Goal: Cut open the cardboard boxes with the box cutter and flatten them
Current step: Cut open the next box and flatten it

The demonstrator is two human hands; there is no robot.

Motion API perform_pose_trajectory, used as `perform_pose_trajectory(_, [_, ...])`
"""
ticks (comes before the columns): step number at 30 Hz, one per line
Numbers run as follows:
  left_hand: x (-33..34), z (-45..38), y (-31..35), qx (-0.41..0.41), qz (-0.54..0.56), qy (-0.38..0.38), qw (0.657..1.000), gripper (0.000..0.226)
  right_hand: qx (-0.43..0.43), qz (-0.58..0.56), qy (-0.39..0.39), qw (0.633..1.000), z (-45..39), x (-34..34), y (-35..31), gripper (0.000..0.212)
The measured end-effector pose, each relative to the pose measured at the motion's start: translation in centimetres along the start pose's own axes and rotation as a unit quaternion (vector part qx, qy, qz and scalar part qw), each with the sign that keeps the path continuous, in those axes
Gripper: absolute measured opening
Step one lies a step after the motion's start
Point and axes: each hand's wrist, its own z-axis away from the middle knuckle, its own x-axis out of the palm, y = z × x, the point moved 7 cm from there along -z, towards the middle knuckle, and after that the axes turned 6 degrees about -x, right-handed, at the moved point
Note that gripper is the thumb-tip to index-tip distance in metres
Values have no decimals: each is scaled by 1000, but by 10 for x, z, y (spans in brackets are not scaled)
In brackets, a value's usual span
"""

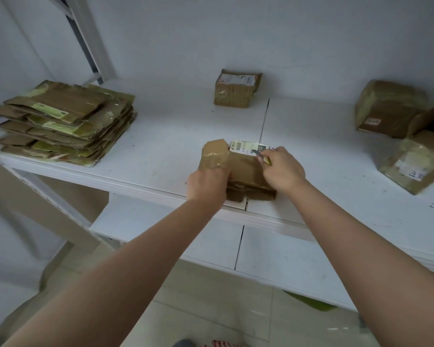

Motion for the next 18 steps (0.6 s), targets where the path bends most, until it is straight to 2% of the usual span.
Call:
perform_pose_trajectory(3, [-2,6,12,70,8,-30,997,28,-5,34,-42,999,0,15,-5,33])
perform_pose_trajectory(6, [-3,5,3,94,101,-81,987,37,-4,42,-49,998,6,24,-2,39])
perform_pose_trajectory(8, [-5,4,-8,69,213,-121,967,48,-15,45,-48,998,9,28,-3,40])
perform_pose_trajectory(10, [-7,-3,-19,13,318,-121,940,51,-29,52,-52,997,12,31,-4,41])
perform_pose_trajectory(12, [-6,-14,-24,-9,308,-81,948,48,-33,47,-45,997,13,33,-2,41])
perform_pose_trajectory(15, [2,-30,-13,5,297,-36,954,35,-15,6,-17,1000,13,32,3,38])
perform_pose_trajectory(18, [24,-36,5,34,289,-79,954,47,19,-47,-13,999,7,29,8,34])
